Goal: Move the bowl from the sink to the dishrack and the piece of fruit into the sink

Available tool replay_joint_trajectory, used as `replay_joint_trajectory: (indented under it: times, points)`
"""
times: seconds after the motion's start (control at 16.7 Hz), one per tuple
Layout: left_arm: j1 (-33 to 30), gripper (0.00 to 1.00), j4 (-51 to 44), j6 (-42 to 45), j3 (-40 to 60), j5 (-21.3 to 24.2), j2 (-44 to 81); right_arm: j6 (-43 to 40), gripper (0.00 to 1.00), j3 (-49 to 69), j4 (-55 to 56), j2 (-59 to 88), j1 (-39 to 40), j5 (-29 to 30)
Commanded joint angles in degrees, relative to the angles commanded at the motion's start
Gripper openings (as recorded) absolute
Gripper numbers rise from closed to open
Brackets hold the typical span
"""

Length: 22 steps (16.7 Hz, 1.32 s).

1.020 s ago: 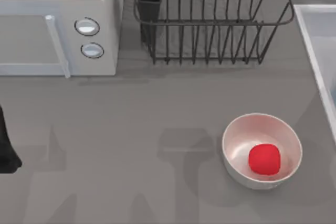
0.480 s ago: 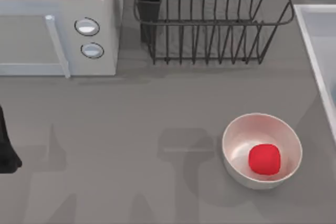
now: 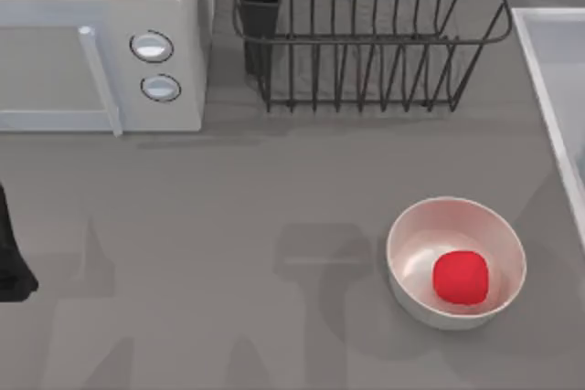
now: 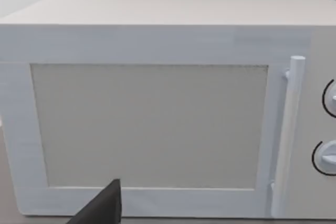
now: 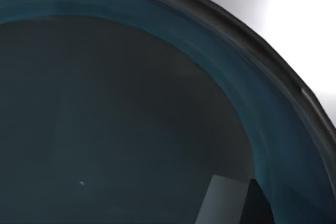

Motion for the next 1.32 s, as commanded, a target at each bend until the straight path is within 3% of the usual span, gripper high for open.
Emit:
replay_joint_trajectory:
  times: [0.6, 1.32]
  points:
    - [0.0, 1.0, 0.0, 0.0, 0.0, 0.0, 0.0, -3.16, 0.0, -2.81, -2.96, -6.54, -1.61, -0.32]
    - [0.0, 1.0, 0.0, 0.0, 0.0, 0.0, 0.0, -21.26, 0.0, -28.29, -30.26, -59.08, -19.59, -2.18]
